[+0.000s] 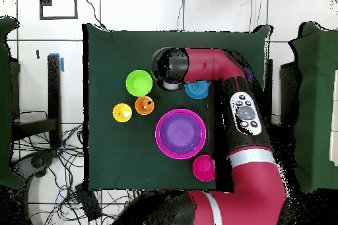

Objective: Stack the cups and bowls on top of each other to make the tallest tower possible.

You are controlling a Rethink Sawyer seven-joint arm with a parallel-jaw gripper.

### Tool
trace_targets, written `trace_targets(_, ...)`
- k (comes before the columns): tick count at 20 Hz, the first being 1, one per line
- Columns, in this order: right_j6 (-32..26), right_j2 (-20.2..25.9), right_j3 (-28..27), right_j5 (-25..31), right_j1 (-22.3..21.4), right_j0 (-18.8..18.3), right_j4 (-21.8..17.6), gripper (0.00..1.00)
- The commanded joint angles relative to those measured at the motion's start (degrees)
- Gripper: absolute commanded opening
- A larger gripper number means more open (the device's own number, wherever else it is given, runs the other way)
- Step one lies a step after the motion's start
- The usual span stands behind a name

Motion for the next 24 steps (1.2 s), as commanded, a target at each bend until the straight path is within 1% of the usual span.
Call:
trace_targets(1,-17.34,5.75,-2.95,2.13,4.61,-3.73,-3.53,1.00)
trace_targets(3,-18.51,6.38,-3.49,2.80,5.23,-4.73,-3.90,1.00)
trace_targets(6,-18.86,6.96,-2.93,1.95,5.51,-5.75,-4.63,1.00)
trace_targets(11,-18.27,7.82,-2.24,0.00,6.40,-6.50,-5.90,1.00)
trace_targets(15,-17.79,8.64,-1.95,0.15,6.35,-7.00,-6.87,1.00)
trace_targets(19,-16.41,9.00,-2.05,-0.25,6.72,-6.59,-7.72,1.00)
trace_targets(24,-13.23,8.98,-1.04,-2.72,7.35,-5.54,-8.92,1.00)
